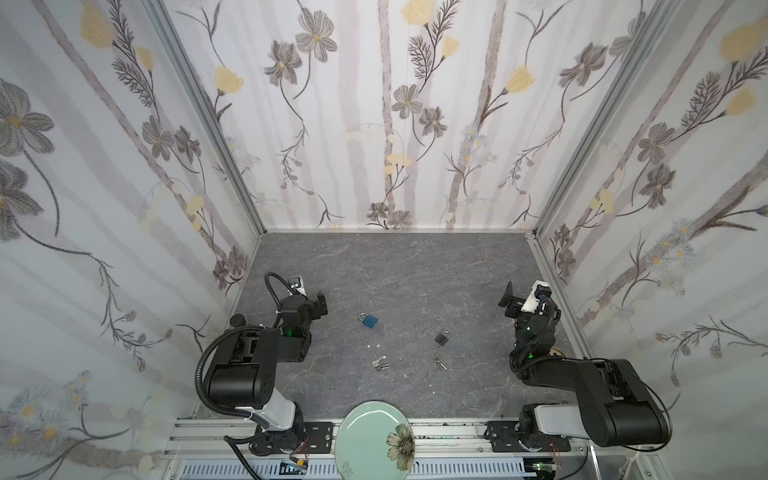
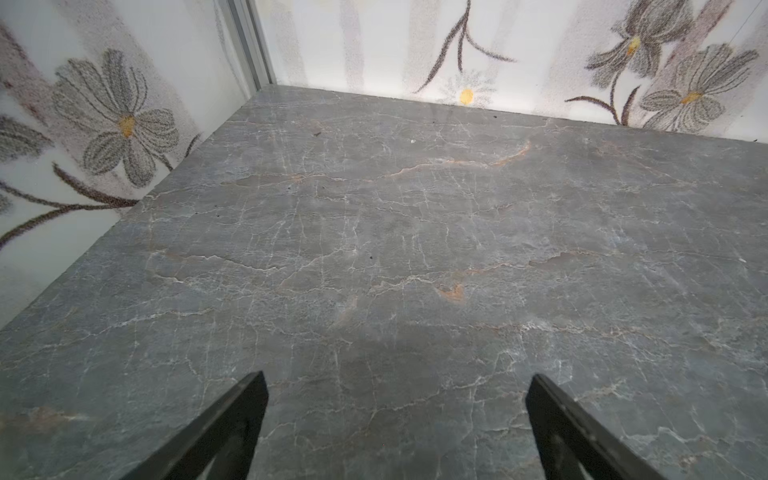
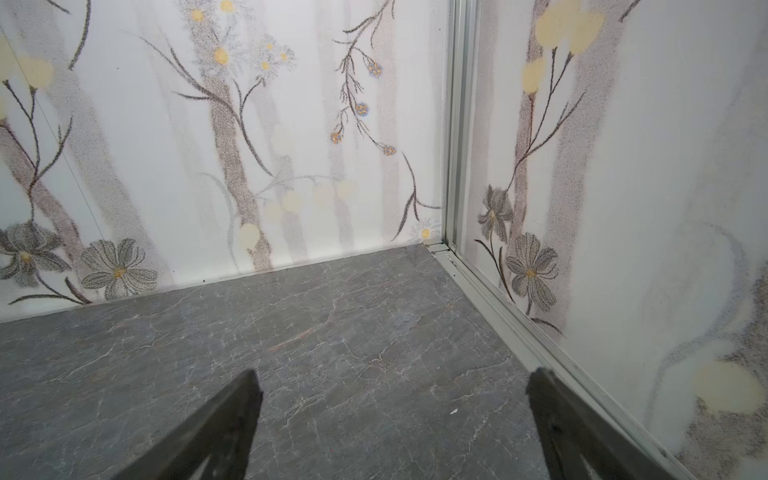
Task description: Unlock with the key
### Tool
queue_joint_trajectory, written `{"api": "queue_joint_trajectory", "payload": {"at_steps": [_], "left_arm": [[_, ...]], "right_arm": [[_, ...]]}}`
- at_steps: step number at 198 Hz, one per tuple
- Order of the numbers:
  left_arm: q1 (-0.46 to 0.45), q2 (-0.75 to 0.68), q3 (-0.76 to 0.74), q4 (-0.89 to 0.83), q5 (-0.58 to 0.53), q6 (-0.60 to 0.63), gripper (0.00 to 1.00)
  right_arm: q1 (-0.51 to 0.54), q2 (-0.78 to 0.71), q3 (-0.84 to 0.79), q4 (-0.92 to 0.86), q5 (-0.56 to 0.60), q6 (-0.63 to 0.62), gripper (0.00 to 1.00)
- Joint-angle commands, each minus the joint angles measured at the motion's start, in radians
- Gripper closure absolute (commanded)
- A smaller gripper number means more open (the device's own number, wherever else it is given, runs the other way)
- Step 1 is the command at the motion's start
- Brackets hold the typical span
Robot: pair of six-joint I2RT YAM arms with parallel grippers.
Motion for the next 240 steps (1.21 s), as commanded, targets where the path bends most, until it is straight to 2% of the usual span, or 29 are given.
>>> {"api": "queue_joint_trajectory", "payload": {"at_steps": [1, 240], "left_arm": [[0.000, -0.002, 0.005, 0.045, 0.001, 0.004, 0.00], [0.008, -0.015, 0.003, 0.043, 0.023, -0.001, 0.00]], "right_arm": [[0.002, -0.001, 0.003, 0.045, -0.003, -0.009, 0.00], [0.003, -0.008, 0.003, 0.050, 0.003, -0.007, 0.00]]}}
